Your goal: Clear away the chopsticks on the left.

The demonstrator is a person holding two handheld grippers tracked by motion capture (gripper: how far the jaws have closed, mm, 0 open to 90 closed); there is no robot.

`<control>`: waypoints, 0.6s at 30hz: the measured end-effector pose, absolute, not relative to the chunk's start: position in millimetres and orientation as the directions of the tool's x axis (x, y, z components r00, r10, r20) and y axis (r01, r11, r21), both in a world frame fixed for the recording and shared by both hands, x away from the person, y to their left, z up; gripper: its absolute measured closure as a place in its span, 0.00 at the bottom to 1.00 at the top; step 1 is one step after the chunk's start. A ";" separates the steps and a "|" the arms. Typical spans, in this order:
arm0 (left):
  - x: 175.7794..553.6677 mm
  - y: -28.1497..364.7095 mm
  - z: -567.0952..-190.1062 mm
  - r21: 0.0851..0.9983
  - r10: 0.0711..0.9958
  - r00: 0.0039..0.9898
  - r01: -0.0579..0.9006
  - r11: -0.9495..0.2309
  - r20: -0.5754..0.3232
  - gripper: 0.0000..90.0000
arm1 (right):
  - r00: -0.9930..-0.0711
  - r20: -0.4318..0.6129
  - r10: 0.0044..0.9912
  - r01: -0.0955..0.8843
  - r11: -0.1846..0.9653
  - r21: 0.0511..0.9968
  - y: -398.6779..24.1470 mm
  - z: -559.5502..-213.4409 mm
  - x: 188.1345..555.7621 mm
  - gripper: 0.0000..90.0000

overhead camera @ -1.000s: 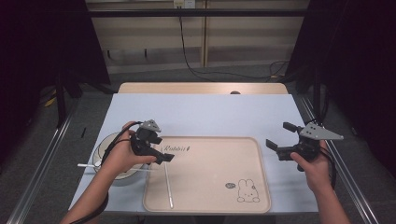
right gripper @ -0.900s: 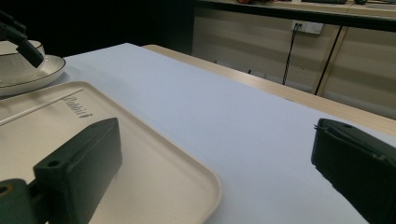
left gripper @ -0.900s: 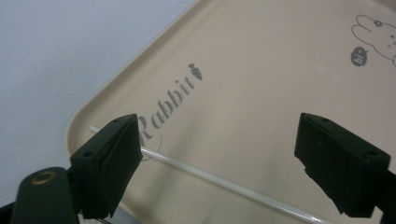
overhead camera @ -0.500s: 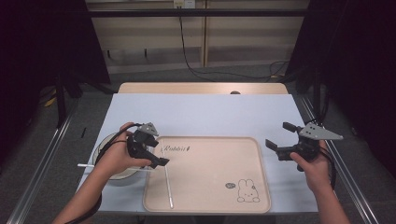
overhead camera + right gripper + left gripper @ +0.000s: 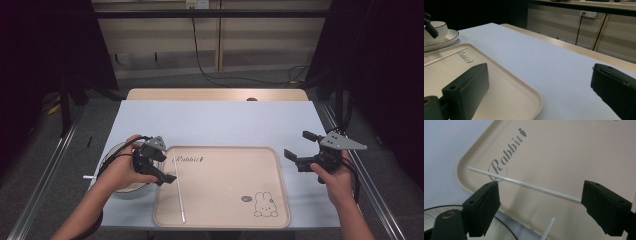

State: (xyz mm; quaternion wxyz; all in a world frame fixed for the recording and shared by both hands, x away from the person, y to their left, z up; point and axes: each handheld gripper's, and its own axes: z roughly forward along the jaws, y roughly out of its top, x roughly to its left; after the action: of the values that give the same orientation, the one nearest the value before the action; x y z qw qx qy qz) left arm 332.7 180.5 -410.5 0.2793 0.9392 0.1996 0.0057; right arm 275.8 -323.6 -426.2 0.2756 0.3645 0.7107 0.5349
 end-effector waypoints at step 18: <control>324.2 186.7 -419.2 0.461 0.316 0.947 0.308 -0.832 -0.062 0.27 | -0.577 0.000 0.816 0.225 0.159 0.961 -323.9 -426.1 276.0 0.01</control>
State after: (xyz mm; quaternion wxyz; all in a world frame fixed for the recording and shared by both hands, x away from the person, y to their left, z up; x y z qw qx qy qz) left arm 324.2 186.7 -419.2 0.2395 0.9571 0.1632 0.0085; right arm 276.0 -323.9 -426.1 0.2768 0.3670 0.7092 0.5345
